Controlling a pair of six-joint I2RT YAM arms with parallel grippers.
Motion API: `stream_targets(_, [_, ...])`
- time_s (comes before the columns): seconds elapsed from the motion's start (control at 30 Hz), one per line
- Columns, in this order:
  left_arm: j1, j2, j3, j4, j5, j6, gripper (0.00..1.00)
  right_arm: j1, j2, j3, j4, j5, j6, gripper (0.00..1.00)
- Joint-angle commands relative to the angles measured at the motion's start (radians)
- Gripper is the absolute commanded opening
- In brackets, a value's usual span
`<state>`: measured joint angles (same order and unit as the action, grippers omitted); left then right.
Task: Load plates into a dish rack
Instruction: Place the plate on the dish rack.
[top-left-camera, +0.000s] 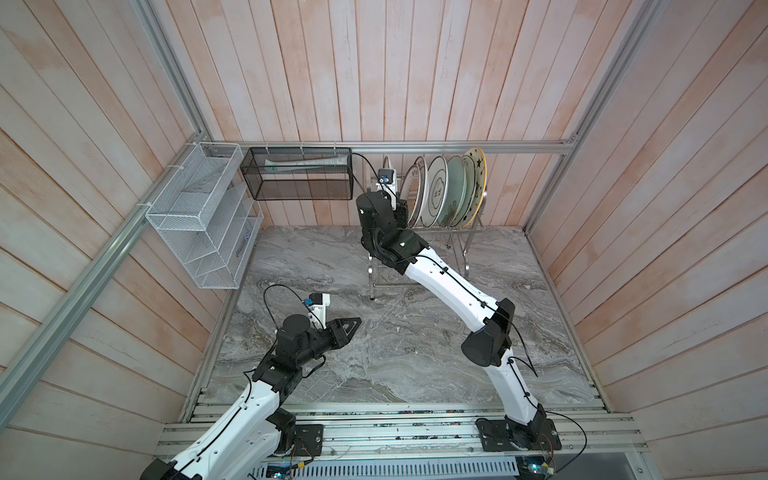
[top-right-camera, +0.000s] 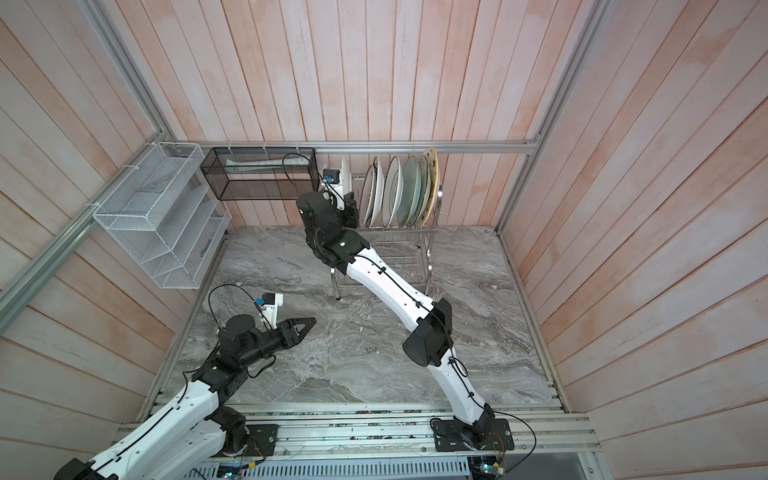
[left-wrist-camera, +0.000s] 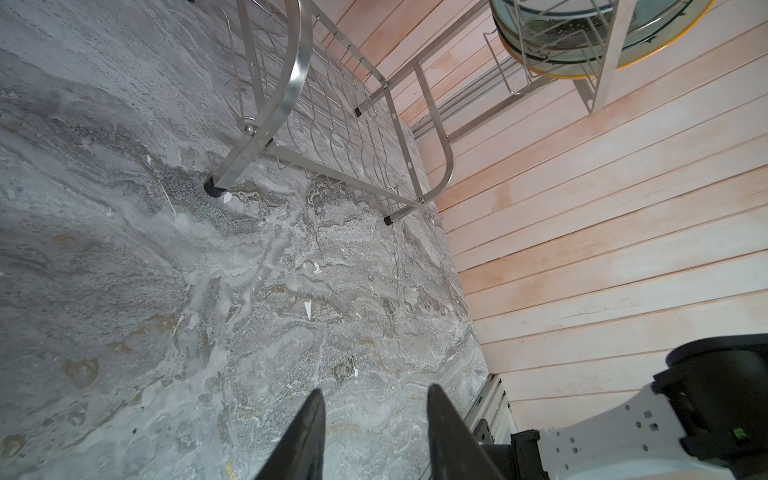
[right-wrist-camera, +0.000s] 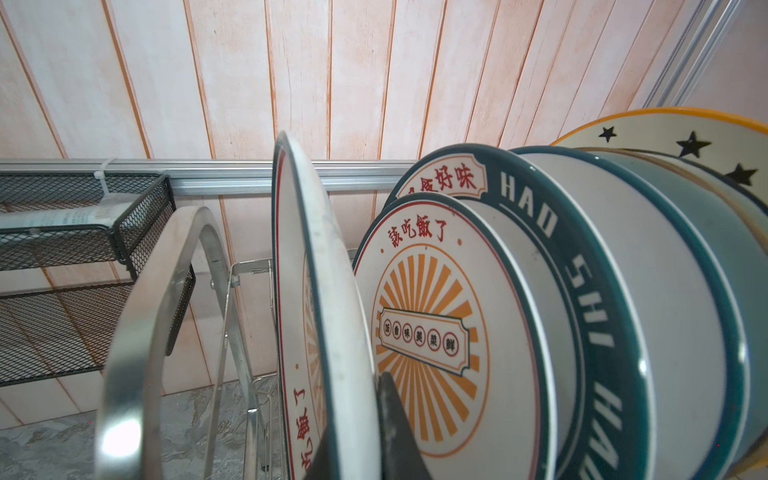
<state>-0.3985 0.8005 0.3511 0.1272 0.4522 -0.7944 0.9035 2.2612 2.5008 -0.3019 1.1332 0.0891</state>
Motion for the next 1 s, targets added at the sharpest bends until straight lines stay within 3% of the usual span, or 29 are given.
stream_targets(0.0, [-0.003,-0.016,-0.017,0.014,0.008,-0.002,0.43,0.008,0.007,0.001,0.010,-0.009,0.023,0.19])
stream_targets(0.33, [-0.003,-0.020,-0.015,0.008,-0.001,-0.003,0.46,0.002,-0.012,-0.003,0.043,-0.007,-0.016,0.28])
stream_targets(0.97, [-0.003,-0.014,-0.012,-0.001,-0.023,-0.009,0.51,-0.020,-0.075,-0.025,0.260,-0.061,-0.234,0.43])
